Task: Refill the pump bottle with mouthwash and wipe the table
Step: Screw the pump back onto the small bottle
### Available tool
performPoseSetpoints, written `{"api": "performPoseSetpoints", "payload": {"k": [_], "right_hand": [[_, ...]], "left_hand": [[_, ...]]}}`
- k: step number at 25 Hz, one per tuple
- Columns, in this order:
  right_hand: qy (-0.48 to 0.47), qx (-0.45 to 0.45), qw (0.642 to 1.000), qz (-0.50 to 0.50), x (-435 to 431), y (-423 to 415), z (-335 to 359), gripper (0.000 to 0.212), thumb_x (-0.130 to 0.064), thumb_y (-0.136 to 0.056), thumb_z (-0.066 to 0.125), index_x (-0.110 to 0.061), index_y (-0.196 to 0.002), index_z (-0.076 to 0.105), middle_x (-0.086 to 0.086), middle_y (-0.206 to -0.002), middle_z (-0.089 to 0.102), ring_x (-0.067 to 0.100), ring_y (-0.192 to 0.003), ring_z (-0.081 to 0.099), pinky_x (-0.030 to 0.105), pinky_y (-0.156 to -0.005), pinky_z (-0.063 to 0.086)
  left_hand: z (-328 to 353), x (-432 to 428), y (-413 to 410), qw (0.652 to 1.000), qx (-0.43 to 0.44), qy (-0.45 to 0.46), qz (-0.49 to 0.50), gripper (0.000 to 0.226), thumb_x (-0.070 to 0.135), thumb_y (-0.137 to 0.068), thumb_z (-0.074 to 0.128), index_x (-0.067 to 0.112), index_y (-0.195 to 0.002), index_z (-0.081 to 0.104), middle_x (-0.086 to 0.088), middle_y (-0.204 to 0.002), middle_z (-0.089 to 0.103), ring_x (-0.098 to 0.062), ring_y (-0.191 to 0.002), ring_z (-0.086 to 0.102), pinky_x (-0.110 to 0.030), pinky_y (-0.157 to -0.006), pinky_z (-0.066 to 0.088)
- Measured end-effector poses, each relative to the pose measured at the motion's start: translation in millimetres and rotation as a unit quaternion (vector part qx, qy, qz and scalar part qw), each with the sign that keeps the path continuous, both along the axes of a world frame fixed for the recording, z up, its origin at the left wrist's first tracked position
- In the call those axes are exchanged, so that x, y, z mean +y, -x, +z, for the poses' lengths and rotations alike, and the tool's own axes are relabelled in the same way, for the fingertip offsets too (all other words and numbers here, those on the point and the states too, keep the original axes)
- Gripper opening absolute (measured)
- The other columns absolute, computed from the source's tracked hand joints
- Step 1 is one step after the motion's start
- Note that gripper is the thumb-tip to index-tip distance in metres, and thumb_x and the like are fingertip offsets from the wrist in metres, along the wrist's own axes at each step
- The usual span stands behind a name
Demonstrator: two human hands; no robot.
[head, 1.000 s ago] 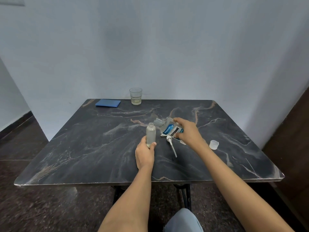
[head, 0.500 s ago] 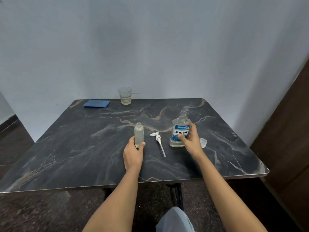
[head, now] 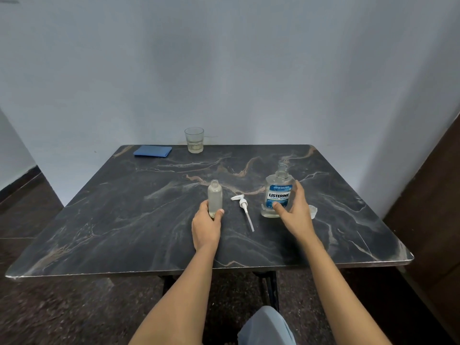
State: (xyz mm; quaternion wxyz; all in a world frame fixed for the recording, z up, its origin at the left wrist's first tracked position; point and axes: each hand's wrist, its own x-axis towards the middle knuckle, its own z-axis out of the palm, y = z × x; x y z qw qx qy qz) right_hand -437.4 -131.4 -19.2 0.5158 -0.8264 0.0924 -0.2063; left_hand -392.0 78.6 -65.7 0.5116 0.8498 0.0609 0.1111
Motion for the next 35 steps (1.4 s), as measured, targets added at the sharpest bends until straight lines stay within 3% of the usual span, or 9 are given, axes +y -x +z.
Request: {"api": "performPoseSetpoints", "payload": {"k": [2, 4, 8, 11, 15, 17, 21, 25, 35], "right_hand": [[0.101, -0.106, 0.984, -0.097, 21, 17, 2, 0.055, -0.005, -0.086, 0.063, -0.009, -0.136, 0.041, 0.002, -0.132, 0.048, 0.014, -0.12, 0.045, 0.026, -0.103, 0.037], [0.219, -0.182, 0.955, -0.082, 48, 23, -1, 0.029, -0.005, -0.084, 0.06, -0.01, -0.113, 0.057, 0.003, -0.111, 0.058, 0.018, -0.103, 0.053, 0.027, -0.09, 0.043], [0.319, 0.009, 0.946, 0.065, 83, -7, -7, 0.024, -0.012, -0.09, 0.053, -0.012, -0.114, 0.059, 0.006, -0.109, 0.057, 0.022, -0.101, 0.054, 0.032, -0.082, 0.048], [0.355, 0.123, 0.925, 0.058, 88, -44, -10, 0.034, -0.016, -0.093, 0.051, -0.012, -0.126, 0.051, 0.014, -0.121, 0.054, 0.031, -0.114, 0.05, 0.04, -0.09, 0.046], [0.402, 0.188, 0.895, 0.05, 90, -71, -11, 0.023, -0.012, -0.092, 0.052, -0.009, -0.114, 0.057, 0.016, -0.116, 0.061, 0.033, -0.11, 0.057, 0.04, -0.085, 0.05], [0.345, 0.148, 0.926, 0.041, 90, -75, -1, 0.019, -0.007, -0.09, 0.051, -0.01, -0.106, 0.06, 0.014, -0.105, 0.065, 0.03, -0.098, 0.062, 0.035, -0.076, 0.052], [0.111, -0.066, 0.991, 0.046, 93, -67, 58, 0.015, -0.016, -0.088, 0.062, -0.013, -0.102, 0.057, -0.001, -0.087, 0.063, 0.007, -0.074, 0.059, 0.009, -0.06, 0.044], [-0.057, -0.195, 0.973, 0.11, 103, -64, 105, 0.028, -0.02, -0.09, 0.063, -0.024, -0.117, 0.057, -0.006, -0.1, 0.066, 0.007, -0.095, 0.065, 0.015, -0.081, 0.053], [-0.12, -0.217, 0.958, 0.145, 111, -69, 85, 0.029, -0.017, -0.092, 0.061, -0.011, -0.12, 0.06, 0.001, -0.108, 0.07, 0.011, -0.104, 0.067, 0.029, -0.091, 0.054]], "left_hand": [[-2, 0, -1, 1.0, -0.002, -0.003, -0.003, 0.038, 0.03, -0.092, 0.064, 0.02, -0.127, 0.053, 0.001, -0.106, 0.066, -0.019, -0.096, 0.06, -0.039, -0.088, 0.049], [-3, 0, -1, 1.0, -0.008, -0.011, -0.007, 0.035, 0.031, -0.091, 0.064, 0.021, -0.124, 0.054, 0.002, -0.104, 0.066, -0.019, -0.097, 0.06, -0.04, -0.088, 0.05], [-5, 0, -2, 1.0, -0.012, -0.013, -0.006, 0.036, 0.032, -0.09, 0.065, 0.022, -0.123, 0.054, 0.001, -0.107, 0.066, -0.019, -0.098, 0.06, -0.042, -0.088, 0.05], [-5, 0, -3, 1.0, -0.014, -0.005, -0.004, 0.034, 0.032, -0.089, 0.066, 0.023, -0.12, 0.055, 0.004, -0.104, 0.066, -0.017, -0.096, 0.06, -0.04, -0.087, 0.05], [-6, 0, -5, 1.0, -0.009, -0.006, 0.001, 0.036, 0.034, -0.089, 0.066, 0.024, -0.121, 0.055, 0.004, -0.104, 0.066, -0.017, -0.097, 0.06, -0.039, -0.087, 0.05], [-8, 0, -6, 1.0, -0.011, -0.011, 0.002, 0.036, 0.034, -0.088, 0.067, 0.024, -0.121, 0.055, 0.003, -0.104, 0.067, -0.017, -0.097, 0.061, -0.039, -0.087, 0.05], [-8, -1, -7, 1.0, -0.004, -0.02, 0.006, 0.037, 0.036, -0.089, 0.066, 0.024, -0.121, 0.054, 0.003, -0.106, 0.067, -0.019, -0.099, 0.06, -0.04, -0.089, 0.05], [-8, -1, -6, 1.0, 0.003, -0.019, 0.006, 0.037, 0.038, -0.089, 0.065, 0.025, -0.122, 0.054, 0.003, -0.106, 0.067, -0.018, -0.1, 0.06, -0.039, -0.088, 0.05], [-6, -1, -6, 1.0, -0.004, -0.029, 0.004, 0.037, 0.036, -0.09, 0.065, 0.022, -0.122, 0.054, 0.003, -0.109, 0.067, -0.018, -0.101, 0.06, -0.039, -0.092, 0.048]]}}
